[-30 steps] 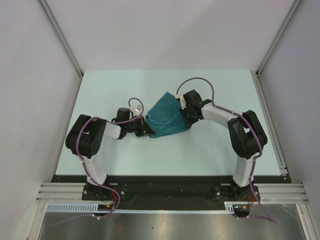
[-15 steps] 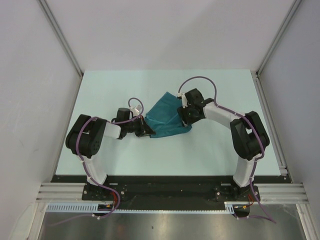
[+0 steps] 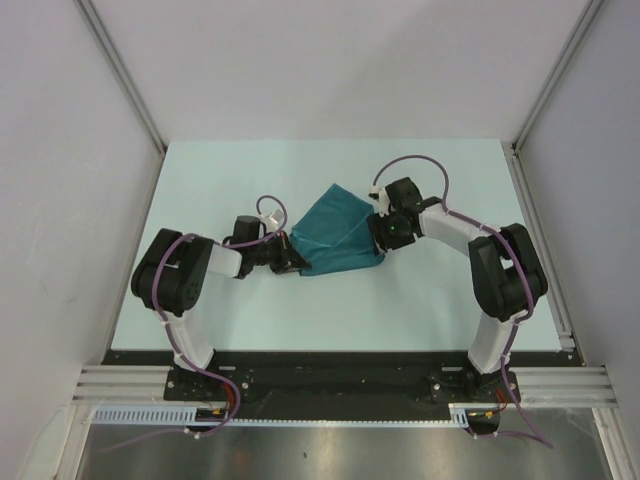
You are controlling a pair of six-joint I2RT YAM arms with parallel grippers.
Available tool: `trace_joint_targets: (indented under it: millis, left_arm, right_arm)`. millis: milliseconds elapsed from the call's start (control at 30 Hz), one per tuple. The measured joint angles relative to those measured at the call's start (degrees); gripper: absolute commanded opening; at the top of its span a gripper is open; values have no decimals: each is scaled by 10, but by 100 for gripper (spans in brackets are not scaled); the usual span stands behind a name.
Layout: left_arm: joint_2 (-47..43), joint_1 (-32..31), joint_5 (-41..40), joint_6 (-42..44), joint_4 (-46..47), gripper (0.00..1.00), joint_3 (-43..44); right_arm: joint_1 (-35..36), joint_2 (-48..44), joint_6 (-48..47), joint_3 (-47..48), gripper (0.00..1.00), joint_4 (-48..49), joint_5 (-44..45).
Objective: Fold the napkin, place the utensils inside, and roll it up
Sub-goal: Roll the napkin with the utensil
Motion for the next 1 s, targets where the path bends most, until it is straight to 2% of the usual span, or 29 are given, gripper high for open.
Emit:
trace_joint_targets:
  millis: [233,500,600,733,767,800,833,900,933,1000]
  left_arm:
    - [0,0,0,-1,0,0,0]
    - [0,0,-1,-4,-5,0,2]
    - [0,0,-2,-6,-5,0,3]
    - [-2,0,-6,-10,-6,0,3]
    - [-3,0,-9,-11,-6,0,3]
    - [-3,0,-10,-12,-7,2,3]
    - [-4,0,-13,-12,-9,10,4]
    - [-5,0,-18,-13,-15,19,7]
    - [-6,0,-20,-13,-17,30,7]
    - [-10,0,-25,-11,-23,38,7]
  right_arm:
    - [-27,0,10,-4,43,6,-59]
    - [-35,19,24,-4,33,19,-101]
    - [-36,33,27,-2,26,19,-112]
    - [-38,45,31,5,8,19,-126]
    - [-39,46,31,7,7,19,-129]
    - [-41,46,33,10,7,18,-133]
    - [-42,47,33,13,7,17,-136]
    - [-42,51,33,19,6,14,-137]
    - [-42,53,33,22,5,11,-137]
    - [-43,56,33,28,4,5,-139]
